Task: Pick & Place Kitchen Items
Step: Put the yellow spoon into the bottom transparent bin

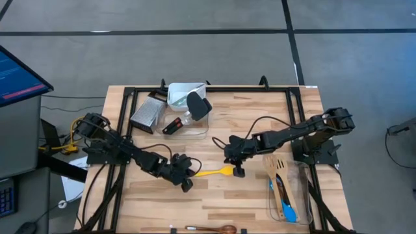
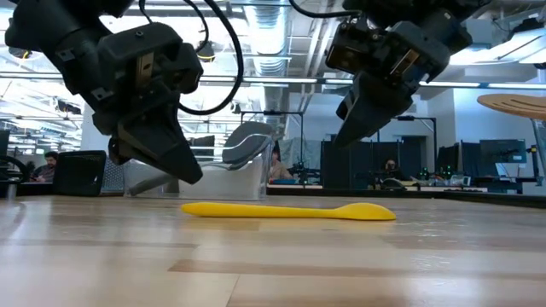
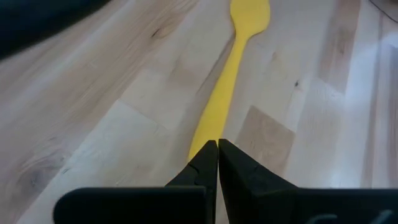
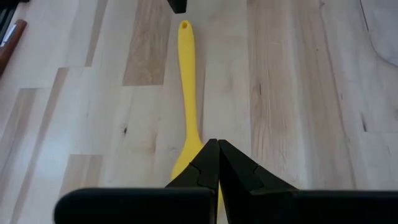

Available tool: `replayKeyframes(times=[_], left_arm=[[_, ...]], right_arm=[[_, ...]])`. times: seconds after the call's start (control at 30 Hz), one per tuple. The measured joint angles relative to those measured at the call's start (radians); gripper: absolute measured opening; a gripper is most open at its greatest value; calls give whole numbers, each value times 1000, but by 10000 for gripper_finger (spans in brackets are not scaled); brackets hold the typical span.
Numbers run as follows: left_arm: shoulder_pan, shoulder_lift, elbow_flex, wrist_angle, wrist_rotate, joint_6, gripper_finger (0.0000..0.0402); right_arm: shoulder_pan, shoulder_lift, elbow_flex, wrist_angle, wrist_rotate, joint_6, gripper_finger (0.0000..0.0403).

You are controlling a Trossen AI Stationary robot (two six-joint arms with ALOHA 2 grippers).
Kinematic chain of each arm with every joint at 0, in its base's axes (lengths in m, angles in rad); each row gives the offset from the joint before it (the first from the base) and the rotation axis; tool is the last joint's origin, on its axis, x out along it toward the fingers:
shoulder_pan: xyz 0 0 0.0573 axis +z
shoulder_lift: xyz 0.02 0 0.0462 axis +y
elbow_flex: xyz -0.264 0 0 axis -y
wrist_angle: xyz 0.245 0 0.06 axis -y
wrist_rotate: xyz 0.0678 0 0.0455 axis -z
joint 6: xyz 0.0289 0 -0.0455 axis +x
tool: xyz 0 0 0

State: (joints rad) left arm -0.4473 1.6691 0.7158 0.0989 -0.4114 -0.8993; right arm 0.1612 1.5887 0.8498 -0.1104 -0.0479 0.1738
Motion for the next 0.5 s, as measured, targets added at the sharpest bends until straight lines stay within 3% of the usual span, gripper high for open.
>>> replayKeyframes(times=[0.5], left_arm=[[-11, 0, 0, 15, -1, -51, 2]], right_arm=[[0, 0, 1, 0, 0, 0, 0]])
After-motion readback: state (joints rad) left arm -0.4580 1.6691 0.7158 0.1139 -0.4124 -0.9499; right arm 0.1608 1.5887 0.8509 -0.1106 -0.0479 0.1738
